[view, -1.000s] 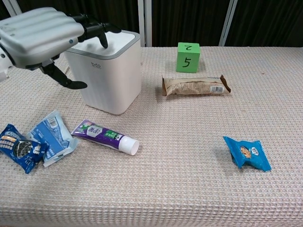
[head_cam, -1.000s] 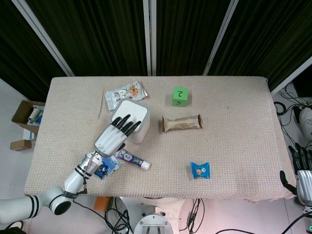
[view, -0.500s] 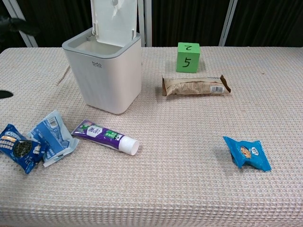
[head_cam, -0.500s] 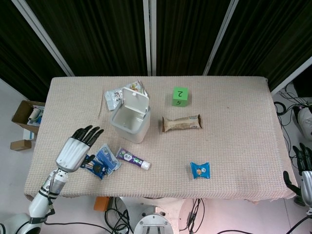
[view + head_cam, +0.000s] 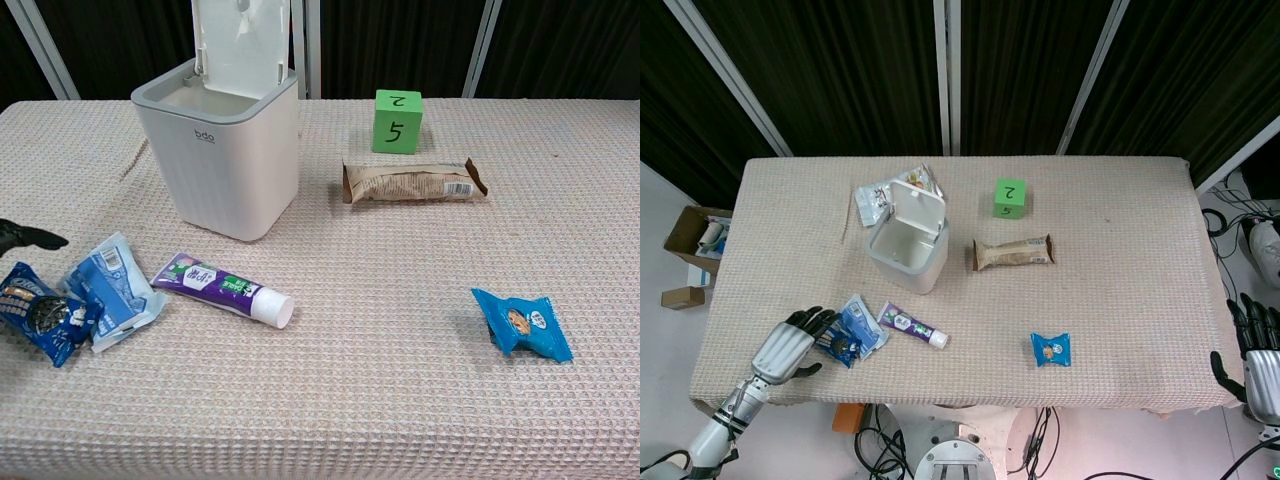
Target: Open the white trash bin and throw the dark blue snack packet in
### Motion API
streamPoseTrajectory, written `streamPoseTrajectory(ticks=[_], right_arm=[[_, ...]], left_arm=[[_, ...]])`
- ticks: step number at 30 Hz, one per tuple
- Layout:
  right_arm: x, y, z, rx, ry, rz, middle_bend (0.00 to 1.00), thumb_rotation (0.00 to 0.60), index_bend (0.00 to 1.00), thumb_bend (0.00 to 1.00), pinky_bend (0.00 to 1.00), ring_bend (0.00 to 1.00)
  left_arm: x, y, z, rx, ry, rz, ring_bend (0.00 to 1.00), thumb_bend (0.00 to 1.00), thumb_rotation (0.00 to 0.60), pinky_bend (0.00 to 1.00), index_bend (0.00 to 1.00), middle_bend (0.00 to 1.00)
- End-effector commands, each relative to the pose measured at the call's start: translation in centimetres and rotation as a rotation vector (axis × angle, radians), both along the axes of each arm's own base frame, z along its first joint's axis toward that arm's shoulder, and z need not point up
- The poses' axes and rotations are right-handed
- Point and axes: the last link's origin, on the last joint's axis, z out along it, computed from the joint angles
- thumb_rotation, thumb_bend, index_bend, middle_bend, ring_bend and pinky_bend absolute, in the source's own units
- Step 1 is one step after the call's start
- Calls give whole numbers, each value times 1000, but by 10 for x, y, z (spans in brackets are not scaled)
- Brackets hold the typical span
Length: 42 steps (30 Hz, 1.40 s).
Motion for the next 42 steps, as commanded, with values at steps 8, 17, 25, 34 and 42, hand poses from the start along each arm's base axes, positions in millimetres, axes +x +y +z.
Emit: streamPoseTrajectory(ticks=[8,17,25,34,42], right_arm=[[-2,-2,-2,4,0,-18,0,600,0,345,0,0],[-6,0,0,-2,-2,-24,0,600,0,346,0,0],[-7,0,-1,7,6,-29,0,600,0,346,0,0],[-6,-2,-2,8,-1,-31,0,600,0,346,0,0],[-4,-3,-7,29,8,-34,0,600,0,346,0,0]], left_arm=[[1,5,-13,7,-7,-28,150,192,600,309,204,219],[-2,10,-18,28,36,1,306,320,600,460,420,419],[3,14,-3,94,-6,-12,445,381,600,588,587,577],[42,38,54,211,-170,-64,448,380,600,600,587,579],[124,89,88,252,-358,-135,460,389,600,601,604,596]])
